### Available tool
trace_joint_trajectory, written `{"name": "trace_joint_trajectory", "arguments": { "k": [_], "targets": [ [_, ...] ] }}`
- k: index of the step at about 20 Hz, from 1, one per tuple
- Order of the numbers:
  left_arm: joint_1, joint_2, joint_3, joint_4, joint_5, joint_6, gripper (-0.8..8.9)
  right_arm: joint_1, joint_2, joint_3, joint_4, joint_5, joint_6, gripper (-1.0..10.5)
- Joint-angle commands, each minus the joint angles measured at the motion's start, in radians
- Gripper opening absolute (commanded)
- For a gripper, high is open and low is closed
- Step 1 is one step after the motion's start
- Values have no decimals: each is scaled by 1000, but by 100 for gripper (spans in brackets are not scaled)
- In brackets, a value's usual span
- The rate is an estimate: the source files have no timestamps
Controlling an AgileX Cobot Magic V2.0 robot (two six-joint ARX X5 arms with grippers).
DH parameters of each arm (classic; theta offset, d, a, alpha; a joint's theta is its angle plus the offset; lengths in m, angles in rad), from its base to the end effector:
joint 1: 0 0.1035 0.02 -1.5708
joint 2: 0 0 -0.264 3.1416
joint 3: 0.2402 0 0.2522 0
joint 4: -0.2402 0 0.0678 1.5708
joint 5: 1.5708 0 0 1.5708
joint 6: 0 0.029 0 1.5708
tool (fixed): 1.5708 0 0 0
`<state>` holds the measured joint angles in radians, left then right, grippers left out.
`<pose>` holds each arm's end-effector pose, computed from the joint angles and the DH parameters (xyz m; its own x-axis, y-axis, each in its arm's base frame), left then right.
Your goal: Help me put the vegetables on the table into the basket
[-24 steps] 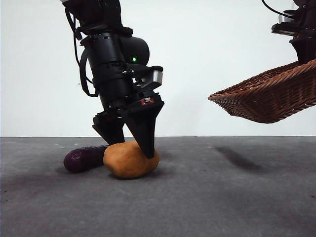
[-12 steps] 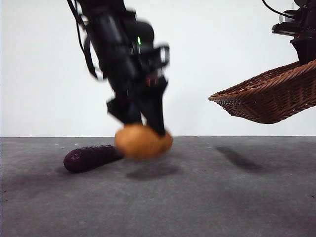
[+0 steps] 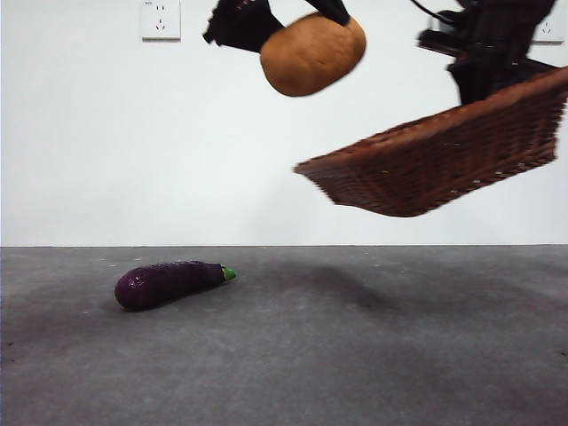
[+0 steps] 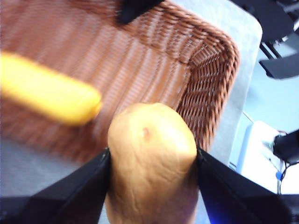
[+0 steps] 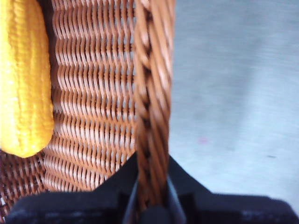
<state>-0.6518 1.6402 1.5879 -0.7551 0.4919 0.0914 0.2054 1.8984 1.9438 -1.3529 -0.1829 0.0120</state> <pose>0.2704 -0.2236 0.3465 0.1980 -0.7452 -0.6368 0.8434 0.4605 -0.2767 0.3631 0.0810 0.3315 0.2135 0.2303 -0.9494 -0.2355 0.9553 0.1787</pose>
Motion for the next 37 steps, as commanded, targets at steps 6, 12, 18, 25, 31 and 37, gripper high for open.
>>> {"name": "trace_joint_trajectory", "arguments": {
  "k": [6, 12, 18, 25, 31, 37],
  "targets": [
    [-119, 77, -8, 51, -174, -5, -4, 134, -9, 2, 32, -12, 58, -10],
    [-157, 79, -8, 39, -258, -39, 824, 136, -9, 2, 27, -51, 65, -10],
    [-93, 30, -8, 20, -314, -41, 816, 90, -9, 2, 41, -6, 63, -10],
    [65, 33, -8, -112, -585, -74, 816, -70, -8, 0, -10, -6, 8, -10],
    [212, 149, -8, -121, -485, -117, 815, -115, -8, 0, -20, -6, -6, -10],
    [241, 357, -8, -112, -492, -106, 813, -114, -8, 0, -19, -7, -13, -10]
  ]
}}
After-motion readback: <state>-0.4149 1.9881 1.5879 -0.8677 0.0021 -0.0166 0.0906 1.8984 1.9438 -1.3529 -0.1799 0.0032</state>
